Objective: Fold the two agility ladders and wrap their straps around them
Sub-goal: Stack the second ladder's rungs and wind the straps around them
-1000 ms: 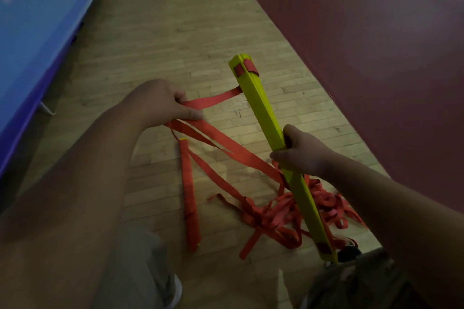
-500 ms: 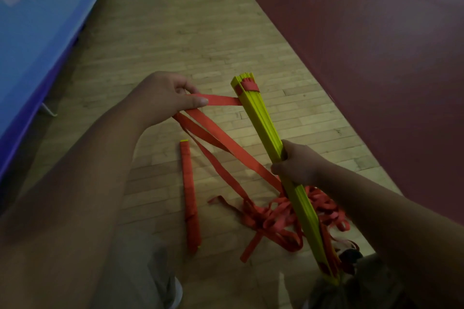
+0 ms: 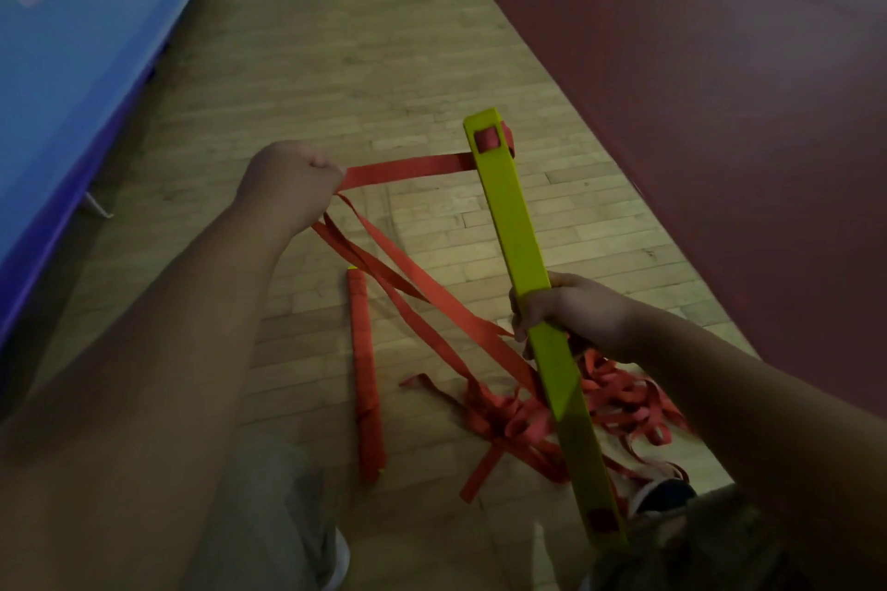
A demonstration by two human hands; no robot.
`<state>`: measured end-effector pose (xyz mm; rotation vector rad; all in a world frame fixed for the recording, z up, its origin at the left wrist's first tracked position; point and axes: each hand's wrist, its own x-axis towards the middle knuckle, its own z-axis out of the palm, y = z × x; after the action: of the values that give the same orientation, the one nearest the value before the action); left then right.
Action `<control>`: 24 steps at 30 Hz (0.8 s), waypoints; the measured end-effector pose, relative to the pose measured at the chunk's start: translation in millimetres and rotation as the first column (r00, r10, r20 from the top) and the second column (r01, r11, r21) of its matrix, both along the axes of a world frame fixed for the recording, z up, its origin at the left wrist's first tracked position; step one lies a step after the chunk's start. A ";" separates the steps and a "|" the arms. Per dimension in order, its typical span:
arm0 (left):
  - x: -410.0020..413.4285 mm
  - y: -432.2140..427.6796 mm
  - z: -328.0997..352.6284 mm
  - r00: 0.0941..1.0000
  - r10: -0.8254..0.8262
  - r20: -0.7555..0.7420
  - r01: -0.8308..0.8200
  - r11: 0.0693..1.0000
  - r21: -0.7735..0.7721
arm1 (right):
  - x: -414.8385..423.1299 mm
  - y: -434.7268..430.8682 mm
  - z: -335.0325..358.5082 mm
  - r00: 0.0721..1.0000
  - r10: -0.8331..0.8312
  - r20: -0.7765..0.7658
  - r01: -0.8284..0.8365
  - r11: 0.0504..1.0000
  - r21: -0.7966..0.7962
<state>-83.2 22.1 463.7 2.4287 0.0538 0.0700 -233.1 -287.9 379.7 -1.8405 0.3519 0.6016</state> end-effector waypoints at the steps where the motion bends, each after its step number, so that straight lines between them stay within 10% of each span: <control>1: 0.1 -0.6 -0.4 1.000 0.009 0.012 -0.009 1.000 0.008 | 0.3 0.3 -0.5 1.000 0.002 0.003 -0.002 1.000 -0.005; 16: -11.8 -18.9 11.5 0.937 -0.347 -0.037 0.336 0.925 -0.177 | 2.1 -1.4 -8.9 0.998 0.053 0.040 -0.033 0.915 -0.401; 24: -9.7 -17.8 8.8 0.914 -0.405 -0.022 0.388 0.889 -0.244 | -0.3 1.5 -6.2 0.983 0.152 -0.098 -0.175 0.938 -0.299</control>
<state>-92.8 4.3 472.5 2.1571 -0.3834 -0.2010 -233.4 -286.3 373.6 -2.1656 0.3581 0.7647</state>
